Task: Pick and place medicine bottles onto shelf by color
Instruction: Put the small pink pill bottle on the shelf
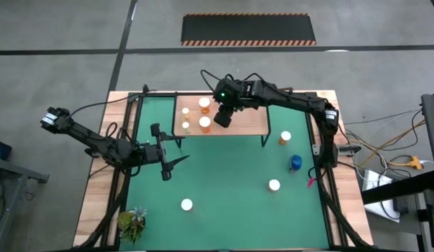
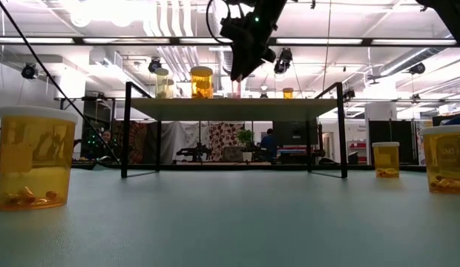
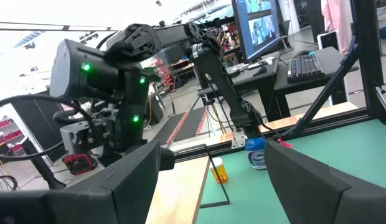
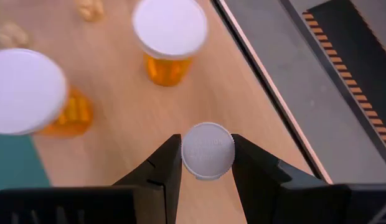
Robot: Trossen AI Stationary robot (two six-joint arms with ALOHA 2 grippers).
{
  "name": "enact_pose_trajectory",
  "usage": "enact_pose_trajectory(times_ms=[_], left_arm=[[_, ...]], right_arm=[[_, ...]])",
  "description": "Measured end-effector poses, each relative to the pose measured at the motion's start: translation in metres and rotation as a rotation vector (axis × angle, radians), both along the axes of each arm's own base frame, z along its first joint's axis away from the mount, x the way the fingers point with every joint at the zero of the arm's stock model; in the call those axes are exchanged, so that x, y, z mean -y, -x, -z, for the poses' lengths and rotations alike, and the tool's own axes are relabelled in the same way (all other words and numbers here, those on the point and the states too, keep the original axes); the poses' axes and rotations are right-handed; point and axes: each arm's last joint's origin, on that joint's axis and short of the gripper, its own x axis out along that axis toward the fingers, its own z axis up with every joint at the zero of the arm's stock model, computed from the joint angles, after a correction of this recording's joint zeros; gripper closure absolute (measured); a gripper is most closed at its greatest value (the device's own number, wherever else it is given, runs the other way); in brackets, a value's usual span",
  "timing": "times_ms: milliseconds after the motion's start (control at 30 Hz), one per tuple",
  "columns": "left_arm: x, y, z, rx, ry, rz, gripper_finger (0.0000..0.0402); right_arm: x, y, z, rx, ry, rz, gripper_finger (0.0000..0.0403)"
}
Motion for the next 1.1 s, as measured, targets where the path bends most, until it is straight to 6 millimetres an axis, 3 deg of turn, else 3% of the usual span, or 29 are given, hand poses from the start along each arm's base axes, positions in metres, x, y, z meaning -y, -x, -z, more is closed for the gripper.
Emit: enact_pose_trajectory(times_ms=[433,1100], left_arm=[[0.000,0.000,0.000,0.000,0.000,0.000,0.0132],[0.000,0.000,0.000,0.000,0.000,0.000,0.0132]], right_arm=[[0.006,-0.001,0.017,-0.007,-0.035,0.007,0.0289],[0.004,-0.003,0.017,0.032,-0.093,-0.026,0.0289]])
